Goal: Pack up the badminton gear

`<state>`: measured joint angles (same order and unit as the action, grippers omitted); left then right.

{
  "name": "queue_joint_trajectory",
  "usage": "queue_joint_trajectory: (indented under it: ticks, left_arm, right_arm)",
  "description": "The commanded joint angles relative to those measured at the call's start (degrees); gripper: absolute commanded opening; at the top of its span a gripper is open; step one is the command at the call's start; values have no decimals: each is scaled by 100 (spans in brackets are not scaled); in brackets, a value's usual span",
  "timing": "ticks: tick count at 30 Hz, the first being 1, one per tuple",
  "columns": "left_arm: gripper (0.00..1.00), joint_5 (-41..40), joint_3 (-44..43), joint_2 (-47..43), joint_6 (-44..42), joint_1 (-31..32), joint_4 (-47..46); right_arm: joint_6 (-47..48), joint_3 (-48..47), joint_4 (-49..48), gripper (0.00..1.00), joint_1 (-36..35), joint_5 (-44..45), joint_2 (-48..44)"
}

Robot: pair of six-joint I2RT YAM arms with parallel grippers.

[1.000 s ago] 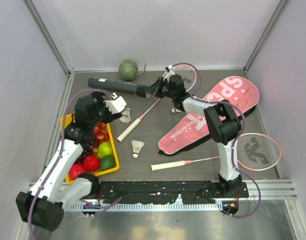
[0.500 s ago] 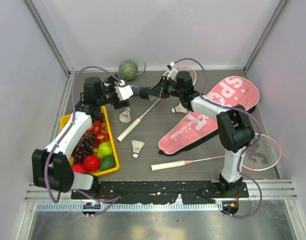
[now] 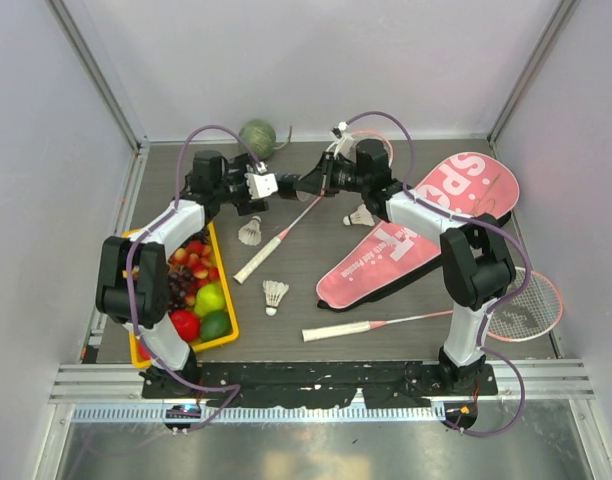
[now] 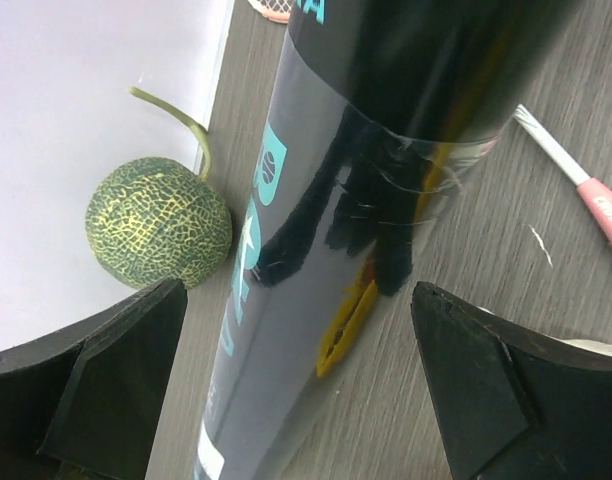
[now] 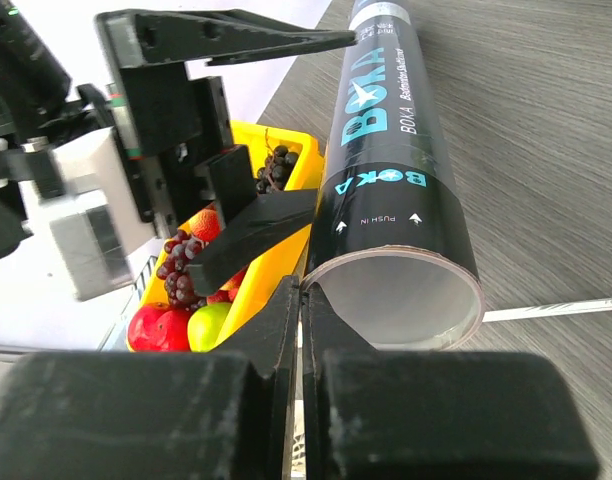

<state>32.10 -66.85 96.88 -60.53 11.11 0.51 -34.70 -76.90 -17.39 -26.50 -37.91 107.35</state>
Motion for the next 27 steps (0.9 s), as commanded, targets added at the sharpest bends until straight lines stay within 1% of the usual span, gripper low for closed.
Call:
queue_joint_trajectory:
  ticks: [1, 3, 9, 13, 15, 17, 18, 21, 22, 23, 25, 26, 27]
  left_arm:
    - [98, 156, -381, 269, -257, -39, -492]
    - [97, 235, -434, 340, -345, -39, -333]
    - [95, 332, -452, 726, -319, -13, -762]
    - [93, 157, -513, 911, -696, 92, -684]
    - [92, 209, -505, 912, -575, 119, -815]
    - [87, 227, -356, 850, -372, 119, -1227]
    - [82, 218, -312, 780, -354, 128, -1316]
    - [47, 236, -276, 596, -214, 154, -1361]
    - [34, 166, -276, 534, -48, 163, -1448]
    - [24, 9, -293, 490, 136, 189, -1510]
    - [14, -194, -215, 253, 208, 251, -1493]
    - [9, -256, -180, 87, 278, 286, -1467]
    - [4, -300, -162, -106, 366, 312, -1388]
  right_arm:
    - [130, -229, -45, 6, 22, -182, -285]
    - [147, -255, -28, 5, 31, -155, -285]
    - [33, -334, -89, 6, 31, -260, -285]
    - [-116, -343, -203, 5, 22, -383, -276]
    - [-195, -334, -274, 5, 31, -436, -267]
    - [-257, -334, -327, 5, 31, -454, -294]
    - [-231, -325, -318, 5, 31, -471, -328]
    - [-222, -308, -248, 5, 31, -472, -408]
    - [-230, -299, -222, 5, 31, -463, -434]
    - [-265, -290, -152, 5, 40, -428, -486]
    - [-362, -290, -29, 5, 92, -375, -583]
    - [-414, -299, 16, 7, 127, -349, -645]
    - [-545, -264, 112, 19, 197, -314, -767]
